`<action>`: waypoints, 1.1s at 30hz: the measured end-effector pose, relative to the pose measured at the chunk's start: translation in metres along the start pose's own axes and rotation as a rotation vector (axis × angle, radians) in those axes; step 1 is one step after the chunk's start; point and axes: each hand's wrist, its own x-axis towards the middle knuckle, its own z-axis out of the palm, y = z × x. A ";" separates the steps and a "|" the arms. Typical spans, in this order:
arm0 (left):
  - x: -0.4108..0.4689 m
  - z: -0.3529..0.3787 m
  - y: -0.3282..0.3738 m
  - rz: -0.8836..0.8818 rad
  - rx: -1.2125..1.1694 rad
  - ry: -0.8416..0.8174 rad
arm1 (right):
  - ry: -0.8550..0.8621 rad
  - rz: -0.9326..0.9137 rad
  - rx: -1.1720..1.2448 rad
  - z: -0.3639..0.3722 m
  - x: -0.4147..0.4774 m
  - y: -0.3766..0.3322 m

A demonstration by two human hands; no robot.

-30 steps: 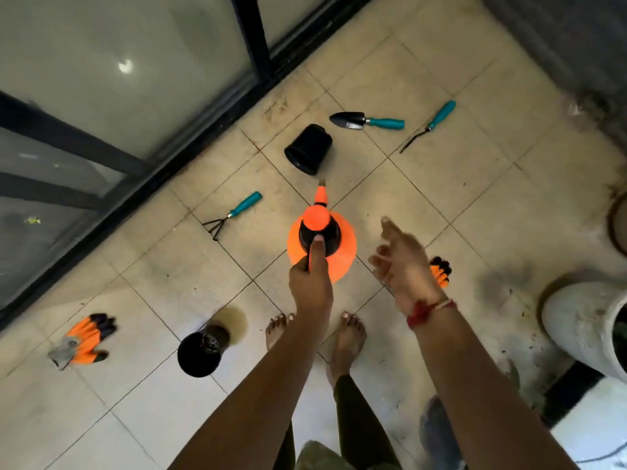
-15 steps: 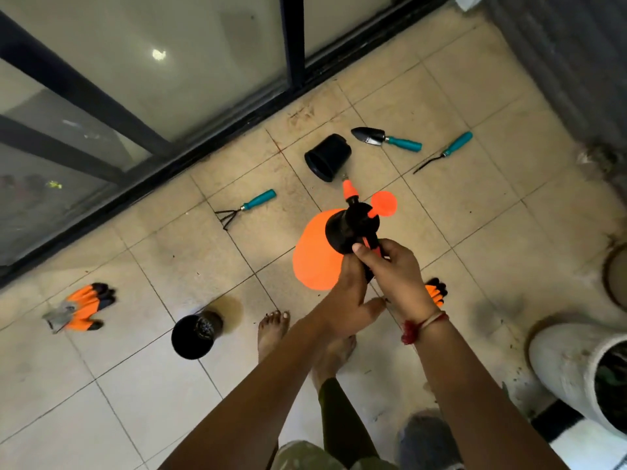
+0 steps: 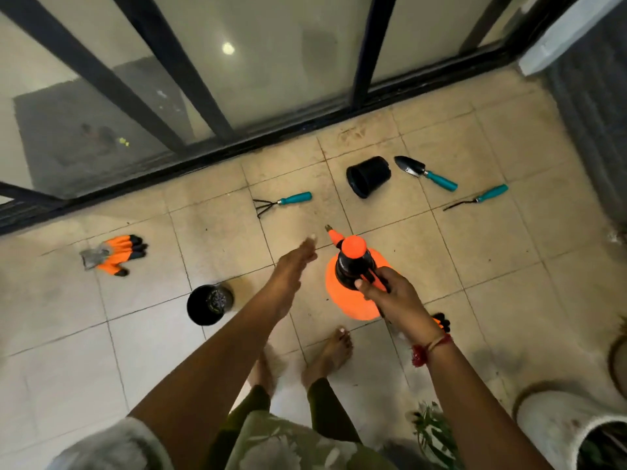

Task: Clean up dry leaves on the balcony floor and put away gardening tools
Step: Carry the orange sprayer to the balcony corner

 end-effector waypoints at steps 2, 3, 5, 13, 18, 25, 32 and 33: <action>-0.006 0.007 0.001 -0.007 -0.006 -0.052 | -0.079 -0.010 -0.011 0.014 -0.001 -0.005; -0.008 0.006 0.001 -0.003 -0.045 -0.034 | -0.121 -0.020 -0.035 0.023 0.000 -0.008; -0.004 -0.007 -0.002 0.021 -0.146 0.051 | -0.192 -0.044 -0.082 0.045 0.001 -0.014; -0.014 -0.113 -0.029 0.169 -0.290 0.191 | -0.357 -0.064 -0.232 0.147 0.009 -0.030; -0.049 -0.204 -0.062 0.210 -0.378 0.255 | -0.460 -0.091 -0.337 0.239 -0.014 -0.038; -0.130 -0.339 -0.123 0.278 -0.564 0.382 | -0.638 -0.155 -0.545 0.380 -0.054 -0.052; -0.196 -0.450 -0.195 0.339 -0.741 0.593 | -0.731 -0.258 -0.787 0.531 -0.119 -0.068; -0.204 -0.466 -0.208 0.345 -0.774 0.628 | -0.759 -0.270 -0.816 0.553 -0.127 -0.066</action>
